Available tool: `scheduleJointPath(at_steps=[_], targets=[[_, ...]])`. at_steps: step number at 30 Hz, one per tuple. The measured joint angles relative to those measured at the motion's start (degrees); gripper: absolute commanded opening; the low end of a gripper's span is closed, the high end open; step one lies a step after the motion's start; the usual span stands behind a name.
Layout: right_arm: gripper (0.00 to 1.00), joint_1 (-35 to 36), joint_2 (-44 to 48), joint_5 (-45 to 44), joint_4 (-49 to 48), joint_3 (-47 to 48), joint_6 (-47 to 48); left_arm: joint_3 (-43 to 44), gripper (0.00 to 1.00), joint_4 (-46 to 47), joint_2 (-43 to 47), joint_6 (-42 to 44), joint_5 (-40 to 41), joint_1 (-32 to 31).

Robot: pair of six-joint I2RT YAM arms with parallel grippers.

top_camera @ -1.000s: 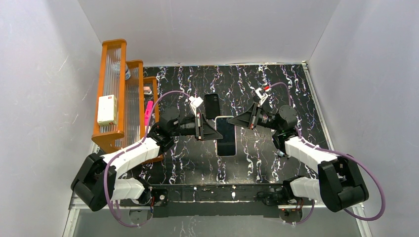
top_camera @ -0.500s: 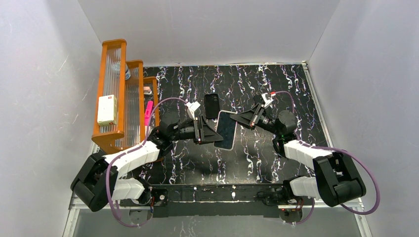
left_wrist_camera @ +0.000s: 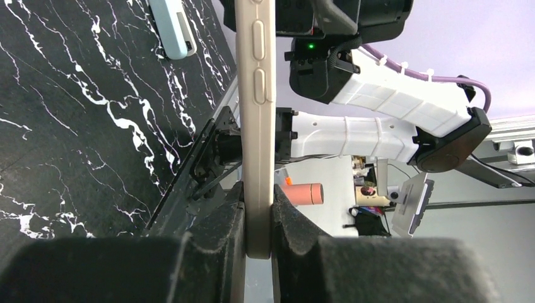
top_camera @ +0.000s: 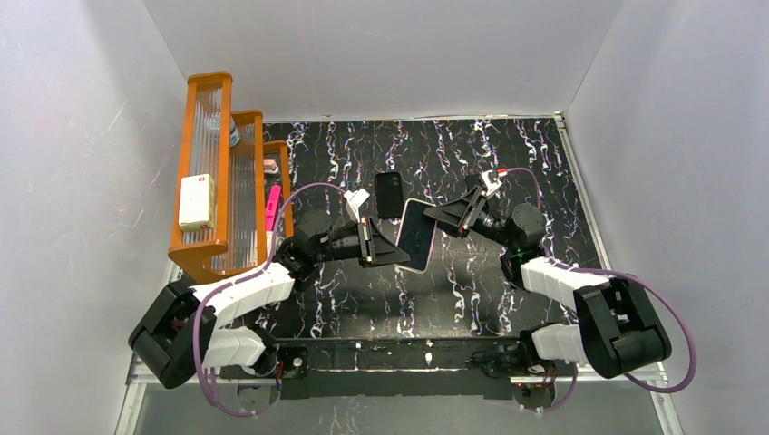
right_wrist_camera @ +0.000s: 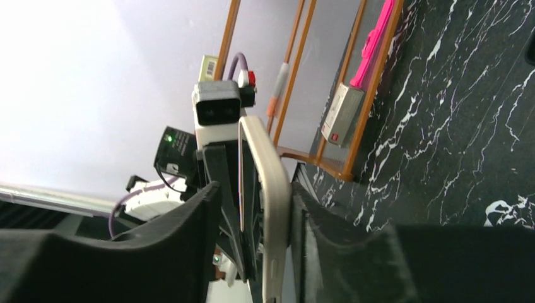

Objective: Put the phone into the phone case

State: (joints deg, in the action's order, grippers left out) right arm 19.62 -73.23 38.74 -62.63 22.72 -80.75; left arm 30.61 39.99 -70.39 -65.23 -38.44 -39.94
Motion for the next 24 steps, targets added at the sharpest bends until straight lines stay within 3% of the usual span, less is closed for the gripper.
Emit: scheduleJointPath(at_steps=[2, 6, 7, 10, 13, 19, 24], targets=[[0.51, 0.2, 0.6, 1.2, 1.2, 0.0, 0.8, 0.0, 0.0, -0.2, 0.0, 0.0, 0.4, 0.0], [0.26, 1.0, 2.7, 2.6, 4.4, 0.0, 2.6, -0.1, 0.07, 0.2, 0.0, 0.1, 1.0, -0.1], [0.11, 1.1, 3.3, 2.6, 6.0, 0.0, 3.1, -0.1, 0.16, 0.7, 0.0, 0.1, 1.1, -0.3], [0.03, 1.1, 3.6, 3.0, 6.4, 0.0, 3.8, -0.2, 0.32, 0.5, 0.0, -0.2, 1.3, -0.3], [0.04, 1.3, 3.8, 5.0, 7.3, 0.0, 4.7, -0.2, 0.39, 0.7, 0.0, -0.1, 2.4, -0.3], [0.07, 2.1, 2.7, 9.9, 7.3, 0.4, 4.9, 0.0, 0.41, 1.0, -1.1, -0.2, 3.7, -0.1], [0.24, 2.0, 1.6, 11.1, 7.7, 1.5, 5.8, 1.5, 0.14, 1.4, -3.3, -0.5, 3.8, -0.1]])
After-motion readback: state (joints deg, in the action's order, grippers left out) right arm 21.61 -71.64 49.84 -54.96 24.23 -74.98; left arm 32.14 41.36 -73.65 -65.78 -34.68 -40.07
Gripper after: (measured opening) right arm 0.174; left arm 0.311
